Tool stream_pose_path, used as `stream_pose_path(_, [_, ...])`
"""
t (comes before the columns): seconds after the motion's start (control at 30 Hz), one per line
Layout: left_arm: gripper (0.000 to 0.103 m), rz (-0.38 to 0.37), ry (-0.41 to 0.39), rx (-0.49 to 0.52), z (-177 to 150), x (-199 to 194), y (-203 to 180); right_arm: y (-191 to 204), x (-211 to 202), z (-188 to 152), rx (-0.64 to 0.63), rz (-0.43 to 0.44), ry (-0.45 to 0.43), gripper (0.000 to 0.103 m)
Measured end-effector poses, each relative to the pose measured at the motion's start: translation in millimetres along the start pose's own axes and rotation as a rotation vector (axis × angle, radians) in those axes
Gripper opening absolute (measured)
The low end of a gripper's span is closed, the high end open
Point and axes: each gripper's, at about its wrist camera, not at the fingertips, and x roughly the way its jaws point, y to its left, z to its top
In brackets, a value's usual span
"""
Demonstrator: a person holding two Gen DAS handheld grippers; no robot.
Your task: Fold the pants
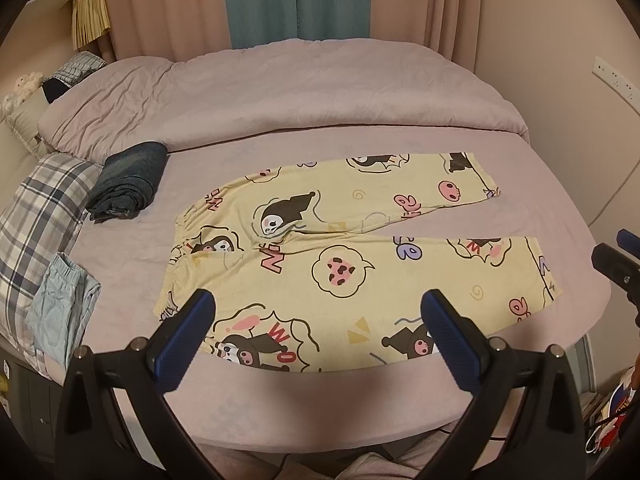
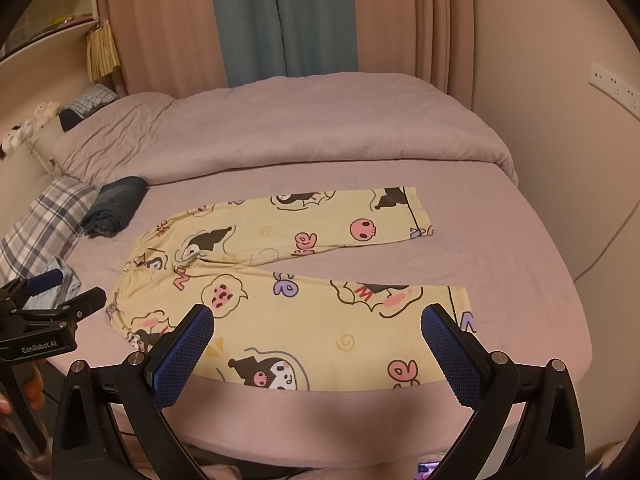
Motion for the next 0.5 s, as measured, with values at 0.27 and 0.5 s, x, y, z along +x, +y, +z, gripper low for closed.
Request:
stream_pose_path(0.27, [0.103, -0.001, 0.006, 0.000, -1.7, 2.5, -0.9, -0.6, -0.4, 0.2, 0.000, 0.003, 0.000, 0.103])
stream_pose_path(0.5, [0.103, -0.002, 0.008, 0.002, -3.1, 3.7, -0.3, -0.8, -0.8, 0.1, 0.001, 0.002, -0.001, 0.103])
